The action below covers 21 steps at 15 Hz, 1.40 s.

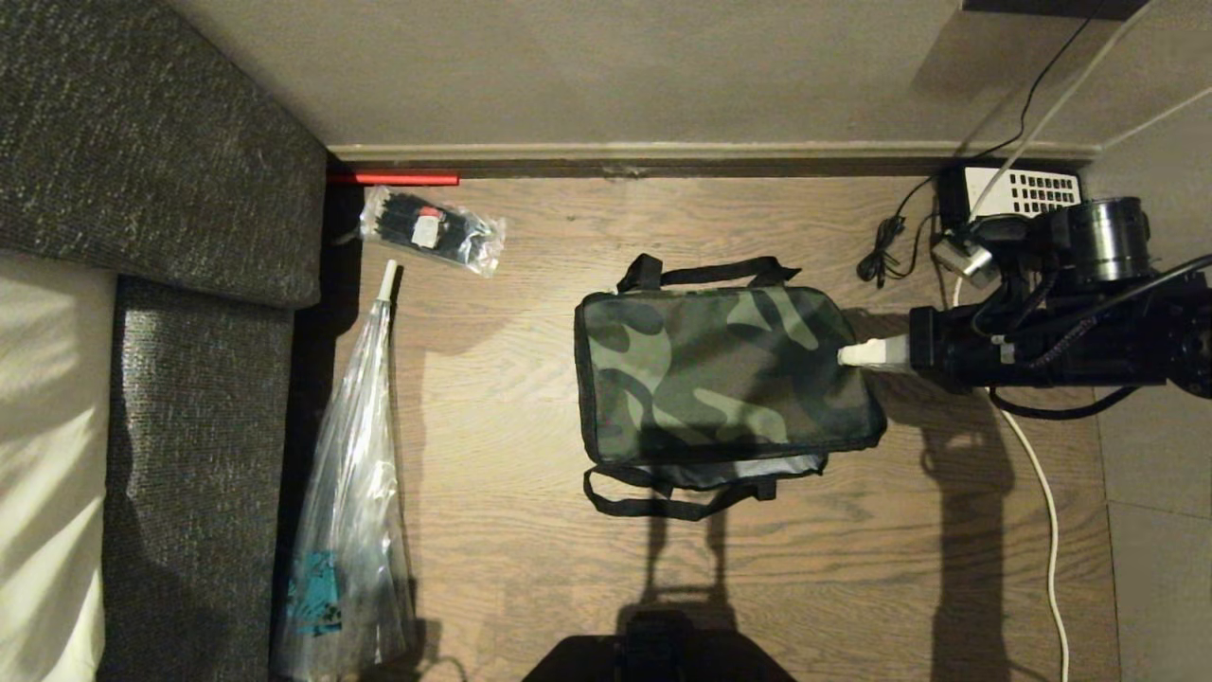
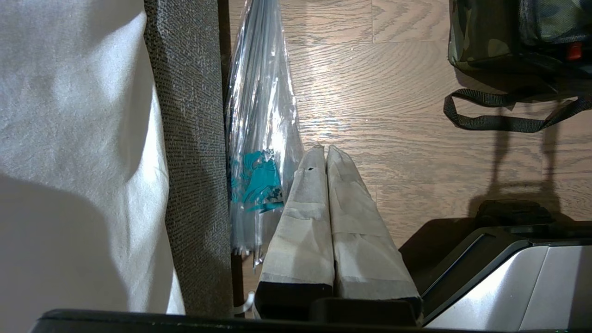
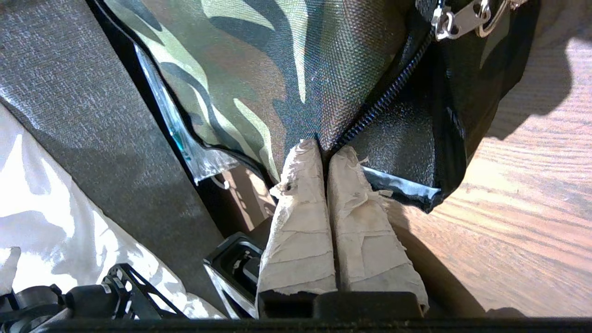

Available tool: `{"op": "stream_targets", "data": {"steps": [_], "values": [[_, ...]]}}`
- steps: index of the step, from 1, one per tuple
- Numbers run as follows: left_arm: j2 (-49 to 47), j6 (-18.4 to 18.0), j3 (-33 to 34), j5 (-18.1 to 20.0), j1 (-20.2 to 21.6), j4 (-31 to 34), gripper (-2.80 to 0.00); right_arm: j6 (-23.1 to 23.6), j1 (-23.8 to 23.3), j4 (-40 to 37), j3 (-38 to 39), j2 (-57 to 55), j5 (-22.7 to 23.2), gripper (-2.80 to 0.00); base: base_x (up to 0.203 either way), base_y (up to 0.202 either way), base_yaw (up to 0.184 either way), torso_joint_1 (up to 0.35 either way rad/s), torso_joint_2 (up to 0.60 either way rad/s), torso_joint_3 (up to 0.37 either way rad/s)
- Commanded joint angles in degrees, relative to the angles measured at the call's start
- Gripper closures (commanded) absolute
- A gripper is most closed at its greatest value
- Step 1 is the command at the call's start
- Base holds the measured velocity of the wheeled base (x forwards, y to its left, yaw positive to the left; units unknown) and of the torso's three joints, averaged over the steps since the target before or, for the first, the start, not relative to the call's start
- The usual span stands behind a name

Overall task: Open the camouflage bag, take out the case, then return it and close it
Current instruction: Open the top of the storage box

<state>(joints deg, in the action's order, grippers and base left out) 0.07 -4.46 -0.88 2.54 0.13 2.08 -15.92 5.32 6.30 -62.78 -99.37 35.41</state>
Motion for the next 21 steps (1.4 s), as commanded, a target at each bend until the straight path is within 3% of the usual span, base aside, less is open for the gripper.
{"op": "stream_targets", "data": {"steps": [1, 5, 21], "values": [[-0.07, -0.02, 0.00, 0.01, 0.03, 0.02, 0.00, -0.08, -0.04, 0.19, -0.24, 0.05, 0.27, 0.00, 0.000, 0.000, 0.000, 0.000, 0.00, 0.000], [-0.07, -0.02, 0.00, 0.01, 0.04, 0.02, 0.00, -0.16, -0.92, 0.20, -0.15, 0.22, 3.08, 0.00, 0.000, 0.000, 0.000, 0.000, 0.00, 0.000], [-0.07, -0.90, 0.00, 0.10, 0.04, 0.02, 0.00, -0.08, -0.92, 0.20, -0.50, -0.30, 3.17, 0.00, 0.000, 0.000, 0.000, 0.000, 0.00, 0.000]]}}
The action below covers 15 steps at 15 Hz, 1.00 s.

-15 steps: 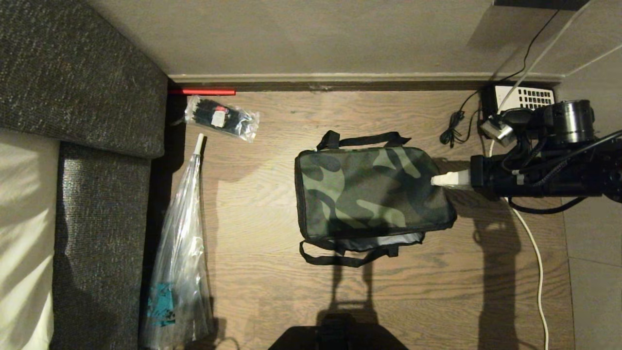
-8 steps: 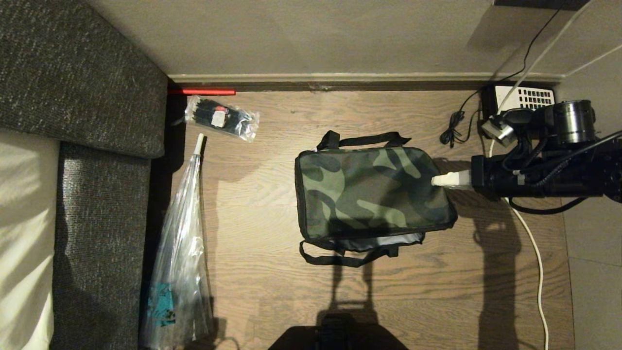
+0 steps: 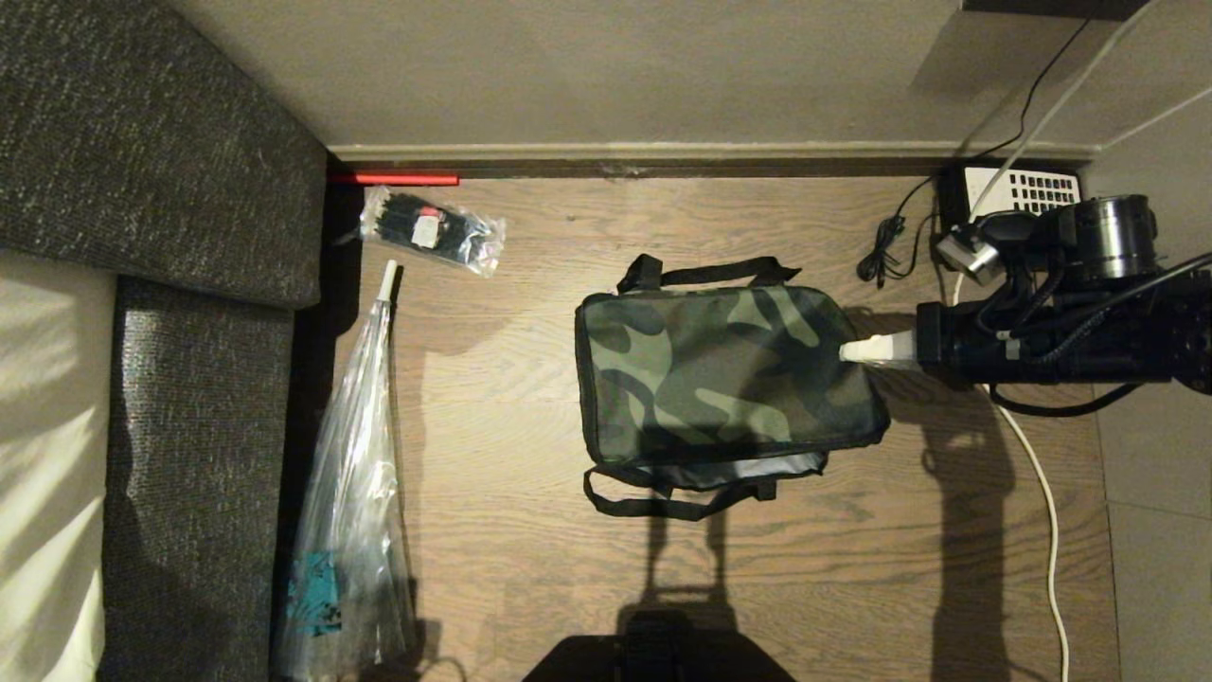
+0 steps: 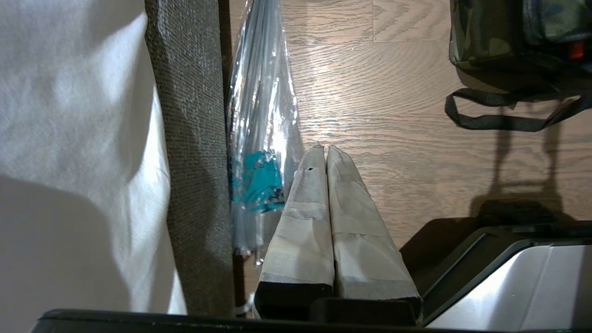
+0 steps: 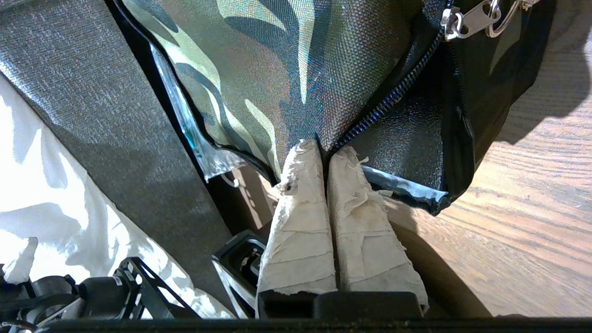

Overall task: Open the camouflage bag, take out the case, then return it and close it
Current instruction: Open the top of the storage box

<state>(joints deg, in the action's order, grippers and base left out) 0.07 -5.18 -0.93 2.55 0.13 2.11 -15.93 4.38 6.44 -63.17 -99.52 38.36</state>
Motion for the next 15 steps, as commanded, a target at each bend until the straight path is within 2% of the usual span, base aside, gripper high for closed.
{"op": "stream_targets", "data": {"steps": [1, 5, 9, 12, 15], "values": [[-0.07, -0.18, 0.05, 0.08, 0.04, 0.00, 0.00, -0.07, 0.02, -0.02, -0.11, -0.14, 0.22, 0.00, 0.000, 0.000, 0.000, 0.000, 0.00, 0.000], [-0.07, 0.28, 0.05, 0.00, 0.04, -0.09, 0.00, -0.07, 0.02, 0.07, -0.20, -0.06, 0.22, 0.00, 0.000, 0.000, 0.000, 0.000, 0.00, 0.000], [-2.05, -0.18, -2.53, -0.03, 0.04, 2.84, 0.00, -0.07, 0.02, -0.02, -0.20, -0.14, 0.22, 0.00, 0.000, 0.000, 0.000, 0.000, 0.00, 0.000], [-16.38, 1.27, -10.28, -0.37, 0.40, 3.65, 0.00, -0.07, 0.02, -0.02, -0.11, -0.23, 0.22, 0.00, 0.000, 0.000, 0.000, 0.000, 0.00, 0.000], [-38.95, 6.00, -22.44, -0.41, 0.65, 3.40, 0.00, -0.07, 0.02, -0.11, -0.20, -0.23, 0.22, 0.00, 0.000, 0.000, 0.000, 0.000, 0.00, 0.000]]}}
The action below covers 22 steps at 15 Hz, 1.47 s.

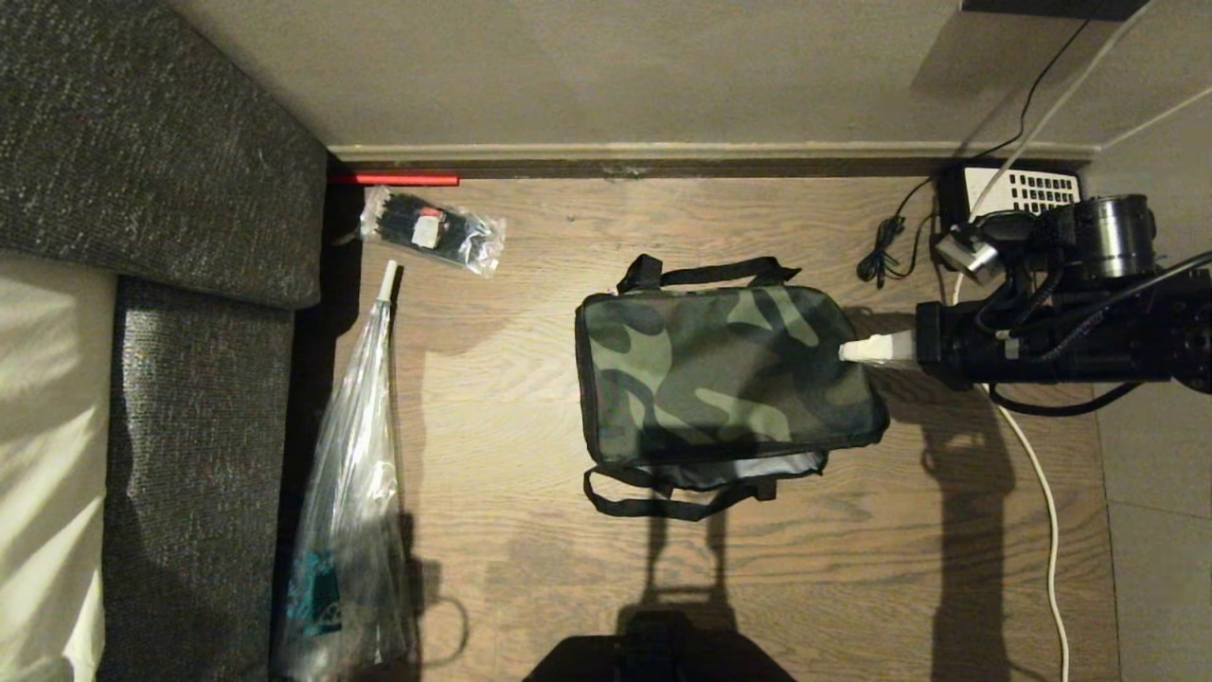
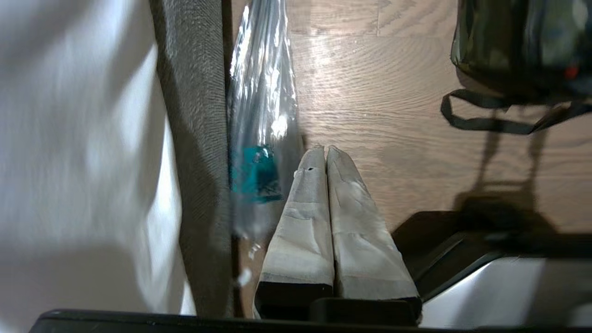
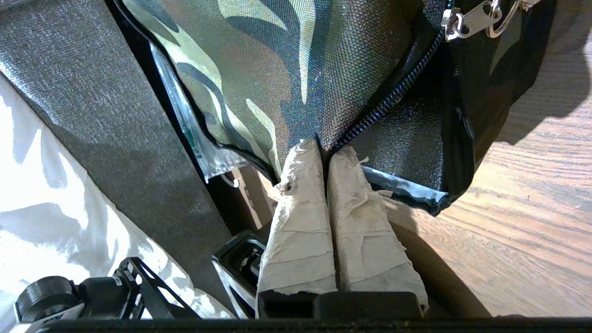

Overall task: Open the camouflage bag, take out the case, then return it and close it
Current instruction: Open the top of the storage box

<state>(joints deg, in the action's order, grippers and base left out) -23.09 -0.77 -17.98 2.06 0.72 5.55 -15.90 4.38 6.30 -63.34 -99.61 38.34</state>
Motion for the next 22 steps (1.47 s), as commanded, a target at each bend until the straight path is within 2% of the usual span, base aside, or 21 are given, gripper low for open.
{"op": "stream_targets", "data": {"steps": [1, 4, 6, 7, 8, 11, 15, 18, 22], "values": [[-23.24, 3.84, -9.11, 0.82, -0.23, -0.68, 0.00, -0.10, 0.02, 0.03, -0.11, -0.15, 0.24, 0.00, 0.000, 0.000, 0.000, 0.000, 0.00, 0.000], [-43.04, 11.30, -18.10, 7.03, -2.71, -5.20, 0.00, -0.10, 0.02, 0.05, -0.14, -0.60, 0.24, 0.00, 0.000, 0.000, 0.000, 0.000, 0.00, 0.000], [-53.22, 22.93, -23.99, 13.18, -6.19, -7.31, 0.00, -0.10, 0.02, 0.11, -0.29, -0.94, 0.24, 0.00, 0.000, 0.000, 0.000, 0.000, 0.00, 0.000], [-57.03, 30.13, -26.98, 16.93, -8.42, -8.23, 0.00, -0.10, 0.02, 0.11, -0.29, -0.94, 0.24, 0.00, 0.000, 0.000, 0.000, 0.000, 0.00, 0.000], [-59.55, 34.94, -29.30, 20.02, -10.47, -8.86, 0.00, -0.11, 0.02, 0.11, -0.20, -1.11, 0.24, 0.00, 0.000, 0.000, 0.000, 0.000, 0.00, 0.000], [-70.90, 37.65, -32.72, 23.65, -16.09, -10.60, 0.00, -0.19, 0.02, 0.11, -0.20, -1.73, 0.24, 0.00, 0.000, 0.000, 0.000, 0.000, 0.00, 0.000], [-85.46, 38.72, -39.50, 24.25, -21.91, -17.28, 0.00, -0.19, 0.02, 0.30, -0.85, -3.09, 0.24, 0.00, 0.000, 0.000, 0.000, 0.000, 0.00, 0.000], [-92.61, 39.86, -44.51, 24.30, -24.66, -19.51, 0.00, -0.10, 0.02, 0.29, -1.61, -3.49, 0.24, 0.00, 0.000, 0.000, 0.000, 0.000, 0.00, 0.000], [-95.30, 40.05, -45.75, 23.83, -25.33, -19.79, 0.00, -0.36, 0.02, 0.29, -2.05, -3.75, 0.33, 0.00, 0.000, 0.000, 0.000, 0.000, 0.00, 0.000]]}}
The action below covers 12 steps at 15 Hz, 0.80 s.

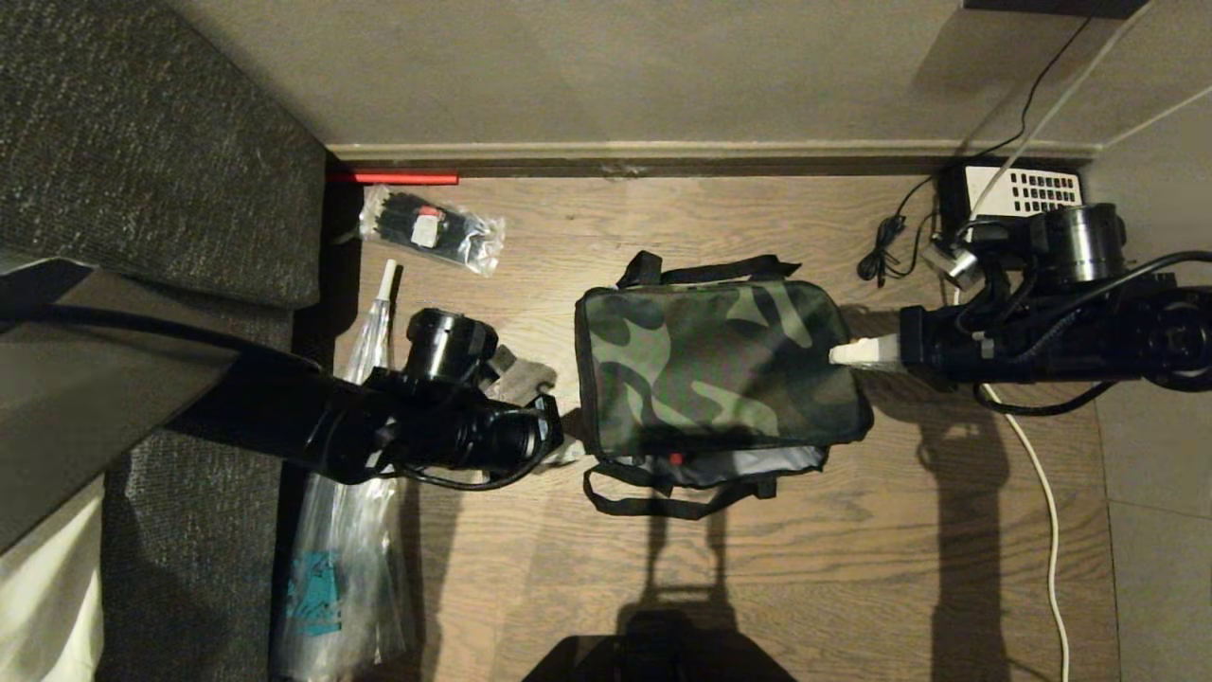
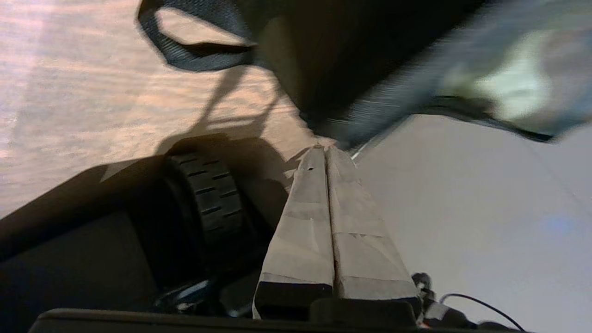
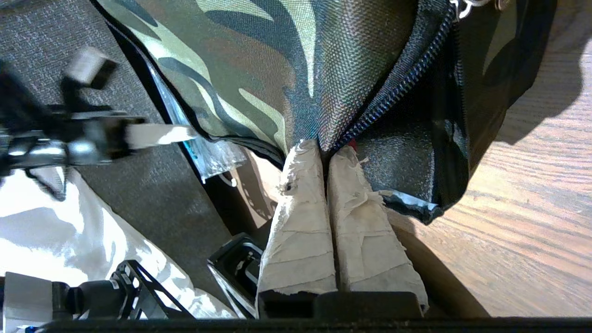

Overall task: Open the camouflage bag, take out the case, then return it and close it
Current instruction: Open the top of the storage box

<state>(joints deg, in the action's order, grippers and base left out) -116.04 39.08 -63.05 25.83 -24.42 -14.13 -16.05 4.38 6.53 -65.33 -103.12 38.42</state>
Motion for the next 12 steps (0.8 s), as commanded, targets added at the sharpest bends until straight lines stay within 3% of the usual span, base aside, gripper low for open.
{"op": "stream_targets", "data": {"steps": [1, 7, 11, 12], "values": [[-3.27, 0.15, -1.82, -0.55, -0.31, -0.11, 0.00, -0.96, 0.02, 0.06, -0.06, -0.24, 0.16, 0.00, 0.000, 0.000, 0.000, 0.000, 0.00, 0.000], [-4.50, 0.59, -4.75, -4.12, -0.46, -0.11, 0.00, -3.03, 0.02, 0.43, -2.23, -1.43, 0.16, 0.00, 0.000, 0.000, 0.000, 0.000, 0.00, 0.000], [-4.12, 1.22, -5.98, -4.39, -0.07, -0.11, 0.00, -3.13, 0.18, -0.04, -6.53, -3.77, 0.20, 0.00, 0.000, 0.000, 0.000, 0.000, 0.00, 0.000], [-4.23, 2.87, -7.78, -4.39, -0.09, -0.11, 0.00, -3.11, 0.11, -0.12, -6.83, -4.11, 0.17, 0.00, 0.000, 0.000, 0.000, 0.000, 0.00, 0.000]]}}
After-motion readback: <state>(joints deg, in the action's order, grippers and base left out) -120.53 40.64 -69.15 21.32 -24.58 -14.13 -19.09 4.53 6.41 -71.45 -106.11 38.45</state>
